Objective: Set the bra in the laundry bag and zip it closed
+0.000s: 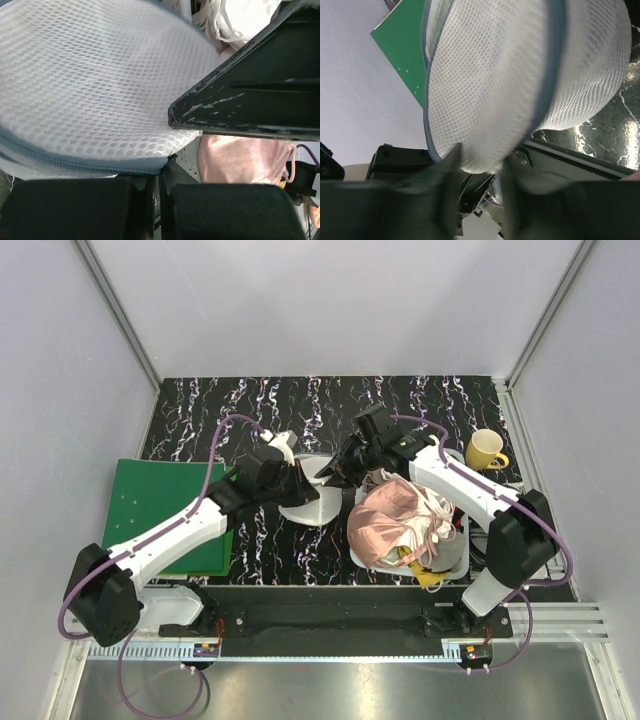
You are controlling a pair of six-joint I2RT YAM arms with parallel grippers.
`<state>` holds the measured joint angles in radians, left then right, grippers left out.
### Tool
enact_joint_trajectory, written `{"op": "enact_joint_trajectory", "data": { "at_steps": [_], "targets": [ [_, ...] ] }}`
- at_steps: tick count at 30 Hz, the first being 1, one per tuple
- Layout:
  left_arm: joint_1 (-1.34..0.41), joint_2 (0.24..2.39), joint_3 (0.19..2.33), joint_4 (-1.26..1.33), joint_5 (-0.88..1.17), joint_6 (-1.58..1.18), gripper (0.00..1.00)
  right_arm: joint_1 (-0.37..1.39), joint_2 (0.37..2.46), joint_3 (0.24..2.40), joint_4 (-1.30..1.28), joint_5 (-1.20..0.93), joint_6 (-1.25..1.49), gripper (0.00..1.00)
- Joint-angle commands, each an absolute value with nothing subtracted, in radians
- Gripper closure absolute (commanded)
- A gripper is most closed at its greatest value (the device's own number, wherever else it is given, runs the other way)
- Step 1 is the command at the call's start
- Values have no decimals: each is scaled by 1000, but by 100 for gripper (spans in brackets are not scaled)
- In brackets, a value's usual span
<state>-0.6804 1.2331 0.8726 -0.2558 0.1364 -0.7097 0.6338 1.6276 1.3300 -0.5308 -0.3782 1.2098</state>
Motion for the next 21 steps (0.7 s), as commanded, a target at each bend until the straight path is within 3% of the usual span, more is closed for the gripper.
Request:
{"op": "enact_joint_trajectory", "data": {
  "at_steps": [1,5,15,21],
  "targets": [
    [-675,1226,857,-222,146,-723,100,637,1632,1307,-488,-373,1295,83],
    [-648,1201,842,-256,120,-716,100,626,1637,1282,-483,-374,1266,100],
    [-376,1155,791,-411,234,-612,100,545,1675,1319,-476,-437,921,100],
    [-367,1201,835,-399,369,-597,100,543,1857,1569,-521,-546,727,100]
  ]
}}
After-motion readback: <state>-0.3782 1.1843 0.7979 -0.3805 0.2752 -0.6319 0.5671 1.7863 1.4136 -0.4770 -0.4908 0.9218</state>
